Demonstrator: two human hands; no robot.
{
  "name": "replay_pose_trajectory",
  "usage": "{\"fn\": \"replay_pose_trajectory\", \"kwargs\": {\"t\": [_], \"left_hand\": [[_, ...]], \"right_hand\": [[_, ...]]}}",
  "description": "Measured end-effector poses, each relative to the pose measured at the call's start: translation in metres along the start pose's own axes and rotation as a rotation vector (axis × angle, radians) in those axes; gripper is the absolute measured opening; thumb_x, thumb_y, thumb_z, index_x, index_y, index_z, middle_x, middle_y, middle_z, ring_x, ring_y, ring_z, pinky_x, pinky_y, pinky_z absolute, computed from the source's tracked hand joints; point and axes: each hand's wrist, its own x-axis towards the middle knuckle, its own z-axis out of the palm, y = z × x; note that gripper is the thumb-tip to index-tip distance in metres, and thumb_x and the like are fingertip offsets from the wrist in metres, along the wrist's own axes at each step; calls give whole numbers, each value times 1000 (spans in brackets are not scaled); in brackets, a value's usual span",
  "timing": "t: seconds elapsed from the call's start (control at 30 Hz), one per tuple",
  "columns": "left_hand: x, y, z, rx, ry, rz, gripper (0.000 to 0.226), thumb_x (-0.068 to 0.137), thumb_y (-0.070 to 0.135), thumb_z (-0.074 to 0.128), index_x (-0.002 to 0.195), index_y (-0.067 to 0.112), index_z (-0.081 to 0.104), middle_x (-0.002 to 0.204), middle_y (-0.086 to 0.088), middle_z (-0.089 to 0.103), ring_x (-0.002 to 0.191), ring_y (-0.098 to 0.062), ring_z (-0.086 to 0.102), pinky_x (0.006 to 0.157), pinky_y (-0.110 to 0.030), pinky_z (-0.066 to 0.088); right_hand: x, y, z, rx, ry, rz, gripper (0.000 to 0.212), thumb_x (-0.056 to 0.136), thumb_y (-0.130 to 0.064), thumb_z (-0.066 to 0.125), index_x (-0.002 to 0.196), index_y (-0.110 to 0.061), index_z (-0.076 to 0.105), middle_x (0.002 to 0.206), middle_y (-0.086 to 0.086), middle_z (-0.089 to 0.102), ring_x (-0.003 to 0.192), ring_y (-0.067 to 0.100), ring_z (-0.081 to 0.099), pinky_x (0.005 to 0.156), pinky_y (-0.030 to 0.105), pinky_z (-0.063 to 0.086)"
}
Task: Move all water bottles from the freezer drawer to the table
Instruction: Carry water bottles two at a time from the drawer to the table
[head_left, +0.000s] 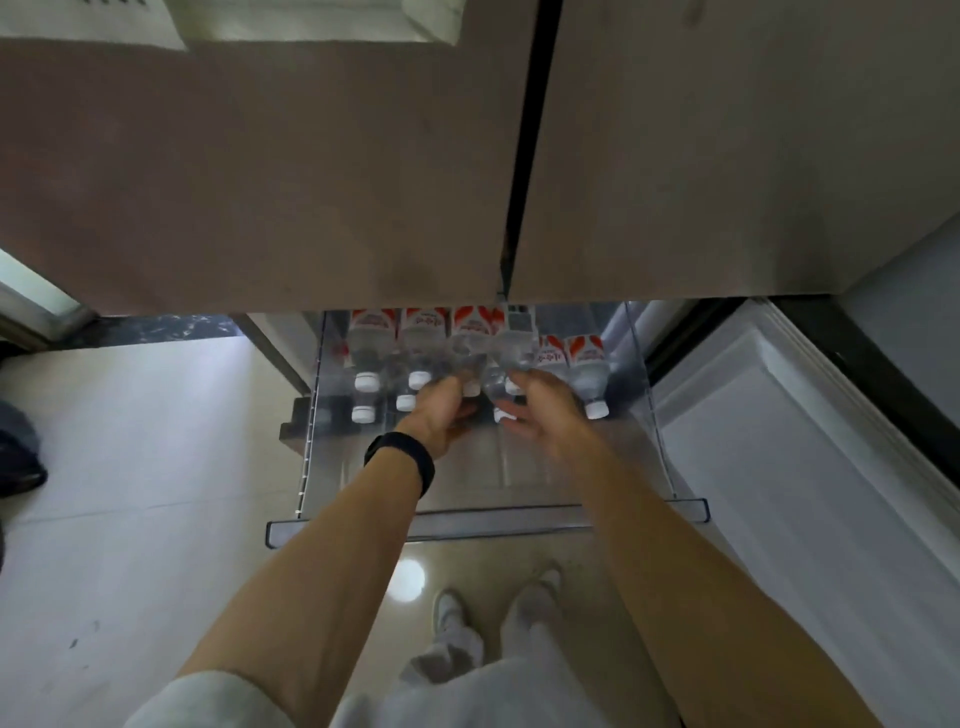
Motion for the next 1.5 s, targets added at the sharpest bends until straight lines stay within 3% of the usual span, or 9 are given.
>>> {"fn": "replay_pose_trajectory", "kwargs": {"t": [0.3,0.4,0.47,0.53,0.73,1.07,1.2,1.37,1.5], "left_hand": [[-12,3,7,154,46,111,70,89,80,38,112,20,64,92,1,69,79,-15,62,57,-25,52],[-27,-6,-1,415,180,223,70,94,72,40,121,12,63,100,-3,66,91,-22,61,76,-32,47],[-42,-9,-16,691,272,321,70,95,69,43,129,9,58,117,-11,67,104,-29,62,87,-36,49],[-62,-4,-34,921,344,441,71,93,71,44,130,10,55,115,-12,69,102,-33,65,82,-36,51],[-106,38,-70,1344,378,669,67,90,74,47,117,14,62,86,-6,68,75,-26,65,71,-39,57],[-115,65,-43,1804,137,795,57,83,74,57,111,25,62,85,3,59,78,-22,58,66,-34,43],[-102,44,-33,1747,32,800,47,85,64,64,116,29,59,111,0,66,97,-24,62,71,-34,41],[-91,33,-36,1493,-37,759,34,79,56,74,93,36,50,97,9,55,89,-17,55,73,-35,45],[-82,15,-39,1237,-97,689,59,72,50,83,124,36,58,123,5,46,116,-17,45,100,-37,44]], "right_hand": [[4,-1,-7,-252,75,41,64,90,-74,44,104,-15,64,88,4,71,77,18,68,72,36,61],[-15,5,-23,-432,123,-83,59,95,-68,39,98,-13,61,88,8,66,73,20,63,78,45,59],[-35,8,-41,-640,197,-159,67,96,-67,37,124,-8,53,105,15,66,90,29,65,78,43,53],[-55,9,-61,-846,327,-287,69,98,-62,39,135,-4,45,114,21,63,97,35,63,72,33,42],[-103,-26,-80,-1040,483,-697,36,101,-46,47,91,-12,40,72,8,51,62,25,46,57,31,31],[-118,-26,-40,-1270,358,-704,47,95,-52,52,113,-9,56,83,9,61,69,22,48,59,29,37],[-112,-11,-33,-1289,293,-628,50,94,-57,51,119,-14,51,102,12,68,86,30,64,68,38,54],[-107,20,-41,-1121,334,-657,53,87,-69,52,108,-22,44,94,7,68,84,32,66,62,35,49],[-94,36,-48,-965,299,-617,79,72,-77,63,127,-23,49,128,2,54,113,25,56,83,38,48]]}}
